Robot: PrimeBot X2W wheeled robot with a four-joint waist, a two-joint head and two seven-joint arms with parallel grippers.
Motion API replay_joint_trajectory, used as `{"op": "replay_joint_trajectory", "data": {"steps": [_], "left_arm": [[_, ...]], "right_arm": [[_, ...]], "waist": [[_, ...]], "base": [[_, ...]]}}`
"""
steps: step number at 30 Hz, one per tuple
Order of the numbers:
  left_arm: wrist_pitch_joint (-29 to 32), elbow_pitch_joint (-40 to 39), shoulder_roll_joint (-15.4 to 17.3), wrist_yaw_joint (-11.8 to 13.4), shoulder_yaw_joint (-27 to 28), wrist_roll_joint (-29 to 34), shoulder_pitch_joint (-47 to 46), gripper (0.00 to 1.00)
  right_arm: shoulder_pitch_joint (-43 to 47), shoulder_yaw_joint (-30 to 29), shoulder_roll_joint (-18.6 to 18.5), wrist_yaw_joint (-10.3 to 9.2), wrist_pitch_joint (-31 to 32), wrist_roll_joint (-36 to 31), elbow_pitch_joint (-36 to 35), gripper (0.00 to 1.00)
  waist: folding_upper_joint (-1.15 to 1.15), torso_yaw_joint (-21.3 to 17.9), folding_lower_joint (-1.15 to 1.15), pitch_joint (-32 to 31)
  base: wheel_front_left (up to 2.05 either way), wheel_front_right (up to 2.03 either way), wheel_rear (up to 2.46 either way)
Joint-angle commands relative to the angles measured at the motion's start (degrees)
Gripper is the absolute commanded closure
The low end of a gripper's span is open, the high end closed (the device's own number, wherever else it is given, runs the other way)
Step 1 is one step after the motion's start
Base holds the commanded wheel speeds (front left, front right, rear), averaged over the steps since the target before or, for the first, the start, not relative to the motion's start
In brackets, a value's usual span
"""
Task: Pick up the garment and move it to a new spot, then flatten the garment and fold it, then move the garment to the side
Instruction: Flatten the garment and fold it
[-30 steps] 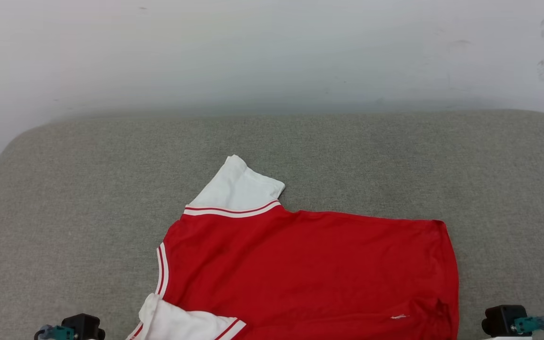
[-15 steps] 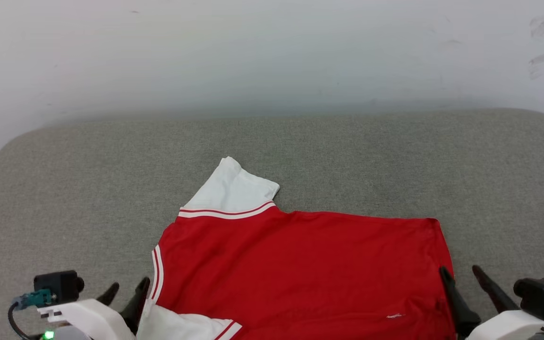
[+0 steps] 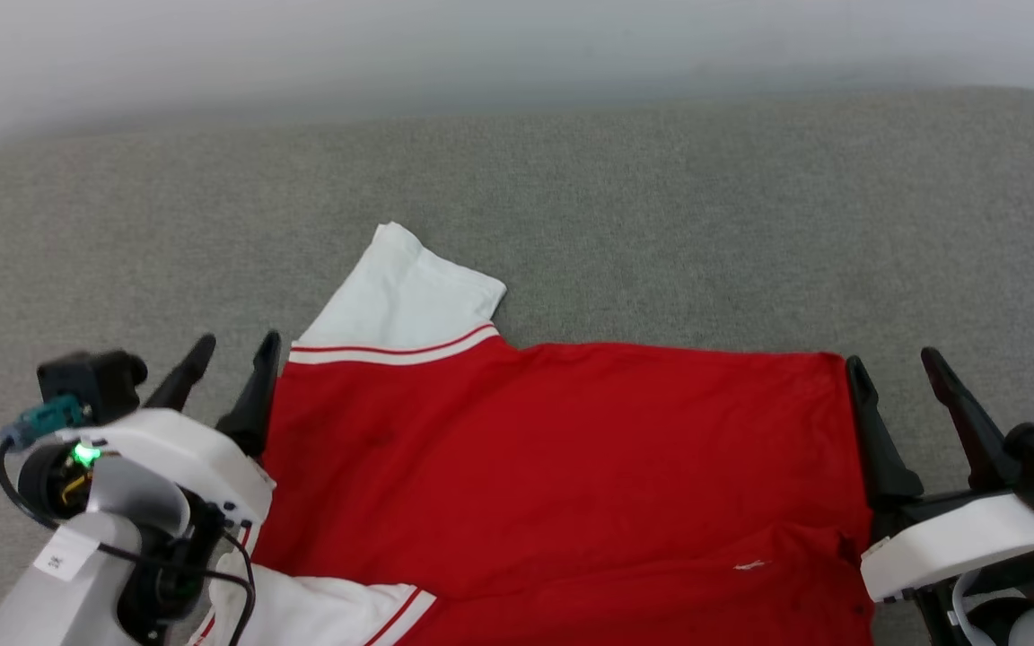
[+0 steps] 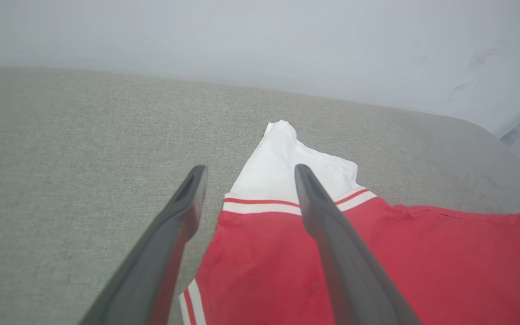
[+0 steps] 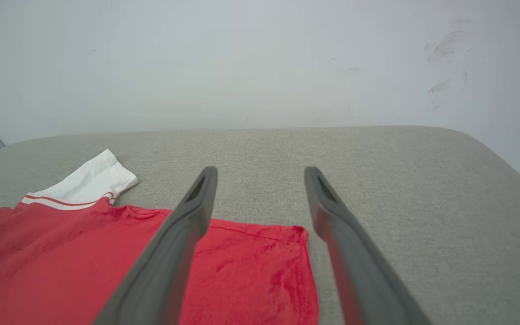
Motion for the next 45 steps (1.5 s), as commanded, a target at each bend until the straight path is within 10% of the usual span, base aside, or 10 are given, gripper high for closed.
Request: {"op": "replay_joint_trajectory", "data": {"steps": [1,19,36,39,45], "left_arm": [[-0.2,0.8,0.0,-0.6,0.1,0.5,-2.3,0.00],[14.9,18.4,3.9,-12.8,-3.6,-1.4,-27.6,0.00],[41.7,31.4,5.2,-15.1,-12.3,-7.3,-32.0,0.00],[42.6,32.9,3.9,-15.4,-13.6,-7.7,-31.6,0.96],[40.1,35.8,3.0,-15.3,-14.4,-7.0,-32.4,1.00]], "right_arm": [[-1.5,0.3,0.3,-0.05,-0.4,-0.6,-0.3,0.00],[-8.0,3.7,0.5,-0.05,-4.1,2.4,4.1,0.00],[-8.8,5.0,0.5,-0.05,-6.5,7.5,8.6,0.00],[-9.0,5.0,0.5,-0.05,-6.4,8.4,9.5,0.00],[-9.7,5.1,0.5,-0.05,-5.2,10.0,11.0,0.00]], "waist": [[0.00,-1.5,-0.01,3.7],[0.00,-9.8,-0.01,11.3],[0.00,-14.0,-0.01,13.6],[0.00,-14.3,-0.01,13.7],[0.00,-14.3,-0.01,13.0]], "base": [[0.00,0.00,0.00],[0.00,0.00,0.00],[0.00,0.00,0.00],[0.00,0.00,0.00],[0.00,0.00,0.00]]}}
